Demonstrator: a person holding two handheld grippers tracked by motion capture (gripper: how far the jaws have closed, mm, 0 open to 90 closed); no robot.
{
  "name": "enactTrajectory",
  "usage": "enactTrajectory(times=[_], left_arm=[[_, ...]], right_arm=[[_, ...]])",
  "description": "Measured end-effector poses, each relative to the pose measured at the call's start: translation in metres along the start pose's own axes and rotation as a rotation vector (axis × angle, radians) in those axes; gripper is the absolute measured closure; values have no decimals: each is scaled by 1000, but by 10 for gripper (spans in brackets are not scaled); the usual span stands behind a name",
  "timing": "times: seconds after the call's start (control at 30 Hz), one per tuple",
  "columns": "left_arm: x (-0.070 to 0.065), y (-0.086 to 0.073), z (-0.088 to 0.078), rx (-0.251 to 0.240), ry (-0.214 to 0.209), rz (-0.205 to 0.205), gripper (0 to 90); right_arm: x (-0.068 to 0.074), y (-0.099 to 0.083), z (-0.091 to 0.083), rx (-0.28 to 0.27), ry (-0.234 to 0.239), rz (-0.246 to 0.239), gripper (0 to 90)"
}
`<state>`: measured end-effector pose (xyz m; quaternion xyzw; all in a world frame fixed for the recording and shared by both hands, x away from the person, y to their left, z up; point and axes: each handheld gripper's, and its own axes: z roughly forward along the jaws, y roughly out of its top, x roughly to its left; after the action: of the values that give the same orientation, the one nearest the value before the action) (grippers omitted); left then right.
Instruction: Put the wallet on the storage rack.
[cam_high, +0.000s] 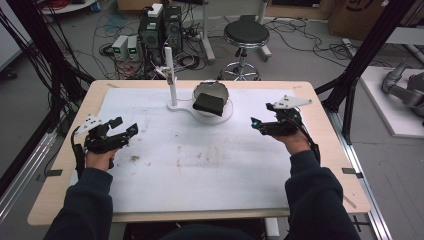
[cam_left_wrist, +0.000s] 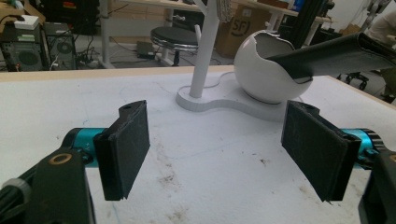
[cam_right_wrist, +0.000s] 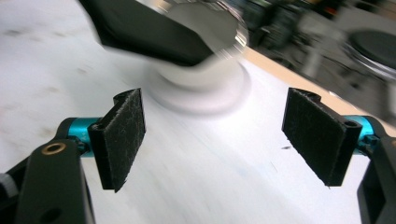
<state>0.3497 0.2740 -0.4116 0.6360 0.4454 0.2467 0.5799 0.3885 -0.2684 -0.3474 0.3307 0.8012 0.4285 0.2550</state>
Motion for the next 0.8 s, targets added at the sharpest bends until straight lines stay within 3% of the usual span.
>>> enactTrajectory(times=[0.1,0.17,0.47,0.8], left_arm=[[-1,0,0,2,-2,11,235],[-3,1,0,4,-3,16,235],[-6,2,-1,5,-9,33,235],[-9,3,-3,6,-16,45,235]], right_arm=[[-1,-22,-9,14,-73,42,218],[-1,-34,-13,6,-97,84,217],[3,-64,-18,-21,-155,173,217],[6,-67,-17,-9,-170,159,217]])
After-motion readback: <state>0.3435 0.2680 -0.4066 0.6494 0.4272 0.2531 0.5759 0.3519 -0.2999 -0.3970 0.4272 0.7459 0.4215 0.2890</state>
